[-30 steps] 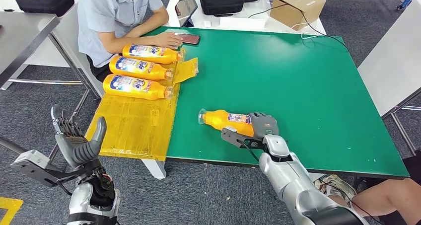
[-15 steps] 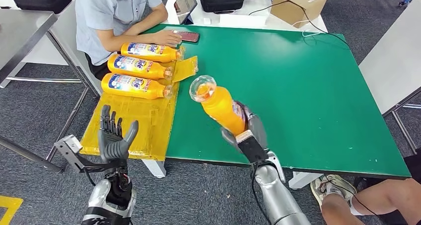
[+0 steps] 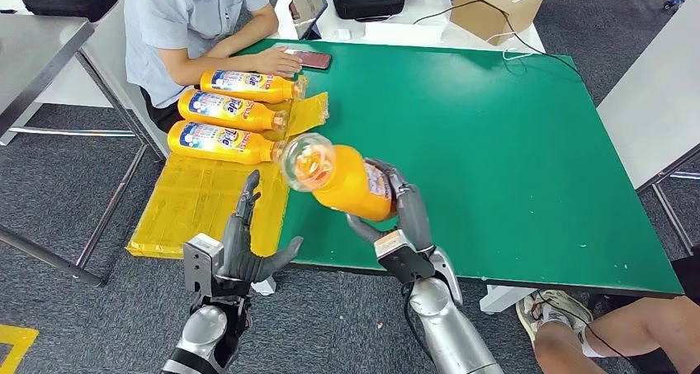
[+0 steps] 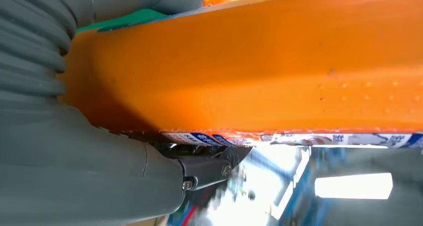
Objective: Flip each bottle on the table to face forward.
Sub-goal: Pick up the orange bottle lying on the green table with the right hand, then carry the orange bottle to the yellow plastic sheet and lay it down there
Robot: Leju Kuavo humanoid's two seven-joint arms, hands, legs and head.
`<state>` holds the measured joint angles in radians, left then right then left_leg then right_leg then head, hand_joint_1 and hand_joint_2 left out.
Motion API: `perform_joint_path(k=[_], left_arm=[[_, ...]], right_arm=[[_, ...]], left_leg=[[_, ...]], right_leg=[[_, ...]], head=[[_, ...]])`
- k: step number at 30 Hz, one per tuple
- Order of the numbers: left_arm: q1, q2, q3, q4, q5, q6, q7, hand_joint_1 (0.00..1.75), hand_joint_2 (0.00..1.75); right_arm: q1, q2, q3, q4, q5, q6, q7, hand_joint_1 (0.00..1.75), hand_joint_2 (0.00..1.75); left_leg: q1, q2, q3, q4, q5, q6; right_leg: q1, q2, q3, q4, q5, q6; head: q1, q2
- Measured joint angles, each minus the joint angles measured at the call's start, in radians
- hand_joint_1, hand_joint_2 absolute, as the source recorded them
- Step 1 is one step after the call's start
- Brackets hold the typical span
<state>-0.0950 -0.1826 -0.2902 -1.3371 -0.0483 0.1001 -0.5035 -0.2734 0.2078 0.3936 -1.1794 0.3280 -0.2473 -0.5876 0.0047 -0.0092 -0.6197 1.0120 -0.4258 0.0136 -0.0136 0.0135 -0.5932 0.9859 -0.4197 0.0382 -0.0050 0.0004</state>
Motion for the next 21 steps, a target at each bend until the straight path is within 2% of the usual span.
perform_joint_path(k=[3,7,14,21], left_arm=[[0.003,0.002,-0.020,-0.008,-0.002,-0.029,-0.019,0.00,1.75],[0.006,0.002,-0.034,-0.026,0.020,-0.068,-0.034,0.00,1.75],[0.021,0.002,-0.041,-0.056,0.137,-0.185,-0.026,0.00,1.75],[0.024,0.001,-0.044,-0.068,0.156,-0.200,-0.025,0.00,1.75]], right_arm=[[-0.011,0.006,0.043,0.054,0.024,0.052,0.011,1.75,1.75],[-0.021,0.019,0.087,0.127,0.036,0.076,0.009,1.75,1.75],[-0.041,0.035,0.125,0.229,0.065,0.075,-0.009,1.75,1.75],[-0.044,0.043,0.138,0.268,0.071,0.071,-0.011,1.75,1.75]], left_leg=[[0.000,0.000,0.000,0.000,0.000,0.000],[0.000,-0.001,0.000,0.000,0.000,0.000],[0.000,-0.001,0.000,0.000,0.000,0.000],[0.000,-0.001,-0.001,0.000,0.000,0.000]], right_leg=[[0.000,0.000,0.000,0.000,0.000,0.000],[0.000,-0.001,0.000,0.000,0.000,0.000],[-0.001,-0.001,0.000,0.000,0.000,0.000],[0.000,-0.001,0.000,0.000,0.000,0.000]], head=[[0.000,0.000],[0.000,0.000],[0.000,0.000],[0.000,0.000]])
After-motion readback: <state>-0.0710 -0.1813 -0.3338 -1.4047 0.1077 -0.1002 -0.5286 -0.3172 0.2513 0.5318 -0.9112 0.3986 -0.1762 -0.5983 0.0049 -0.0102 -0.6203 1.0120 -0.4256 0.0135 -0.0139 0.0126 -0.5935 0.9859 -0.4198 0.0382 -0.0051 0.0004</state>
